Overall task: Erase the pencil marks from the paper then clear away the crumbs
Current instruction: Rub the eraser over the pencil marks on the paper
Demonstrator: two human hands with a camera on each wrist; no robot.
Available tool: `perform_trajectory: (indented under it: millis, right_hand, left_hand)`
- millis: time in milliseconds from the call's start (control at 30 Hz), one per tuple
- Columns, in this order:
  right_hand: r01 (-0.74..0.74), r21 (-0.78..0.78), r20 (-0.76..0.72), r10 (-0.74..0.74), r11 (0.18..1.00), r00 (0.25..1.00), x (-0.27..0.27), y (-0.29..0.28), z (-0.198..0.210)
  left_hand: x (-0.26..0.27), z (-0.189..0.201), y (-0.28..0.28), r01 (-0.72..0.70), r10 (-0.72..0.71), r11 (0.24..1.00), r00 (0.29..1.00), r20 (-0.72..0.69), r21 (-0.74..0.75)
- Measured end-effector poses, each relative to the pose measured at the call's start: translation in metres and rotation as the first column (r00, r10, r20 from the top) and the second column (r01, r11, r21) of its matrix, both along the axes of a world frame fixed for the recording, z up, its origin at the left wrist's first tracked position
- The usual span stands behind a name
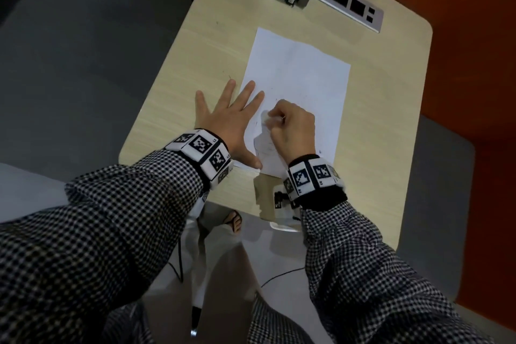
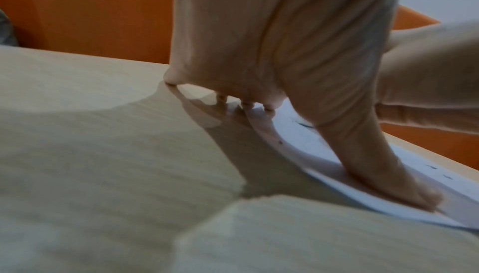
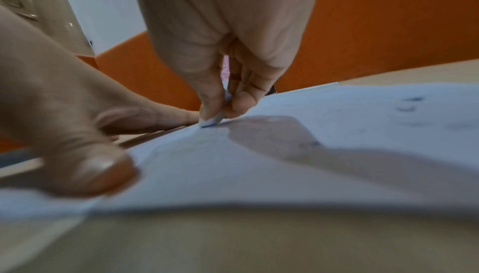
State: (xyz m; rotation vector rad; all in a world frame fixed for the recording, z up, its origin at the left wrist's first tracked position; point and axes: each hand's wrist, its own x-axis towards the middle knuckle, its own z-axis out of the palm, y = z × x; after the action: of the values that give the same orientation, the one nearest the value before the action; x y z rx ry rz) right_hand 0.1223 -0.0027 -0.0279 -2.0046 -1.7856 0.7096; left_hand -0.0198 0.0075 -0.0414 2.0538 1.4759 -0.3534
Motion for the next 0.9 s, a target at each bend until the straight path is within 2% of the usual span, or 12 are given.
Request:
perform_trajectory:
  millis: [167, 267, 367, 433, 567, 700, 833, 900]
  right_hand:
    - [-0.015, 0.0, -0.027, 0.015, 1.0, 1.0, 0.004, -0.057, 0.0]
    - [0.019, 0.001, -0.021, -0.019, 1.0, 1.0, 0.007, -0.054, -0.003]
    - [0.087, -0.016, -0.052, -0.088, 0.996, 0.995, 0.006, -0.045, -0.001]
    - [0.096, -0.027, -0.057, -0.098, 0.995, 0.994, 0.002, -0.045, -0.001]
    - [0.021, 0.021, -0.038, -0.02, 1.0, 0.999, -0.001, -0.047, -0.002]
    - [-0.051, 0.035, -0.082, 0.054, 0.998, 0.995, -0.006, -0.05, 0.006]
    - [-0.08, 0.066, -0.041, 0.083, 0.995, 0.996, -0.017, -0.015, 0.0]
    - [-0.089, 0.054, -0.013, 0.089, 0.995, 0.996, -0.016, -0.031, -0.001]
  left_hand:
    - [-0.001, -0.002, 0.0, 0.018, -0.018, 1.0, 1.0, 0.006, 0.001]
    - [-0.001, 0.005, 0.001, 0.013, -0.013, 1.0, 1.0, 0.024, 0.005]
    - [-0.001, 0.015, -0.002, -0.014, 0.011, 0.992, 1.0, 0.025, 0.122]
    - [-0.003, 0.019, -0.008, -0.019, 0.016, 0.99, 0.999, 0.028, 0.141]
    - [-0.01, 0.013, -0.014, -0.058, 0.054, 0.997, 0.996, 0.076, 0.052]
    - [-0.012, 0.001, -0.015, -0.036, 0.032, 0.997, 0.997, 0.07, 0.061]
    - [-0.011, -0.003, -0.014, -0.039, 0.036, 0.998, 0.995, 0.089, 0.039]
    - [-0.012, -0.003, -0.014, -0.036, 0.032, 0.998, 0.995, 0.094, 0.046]
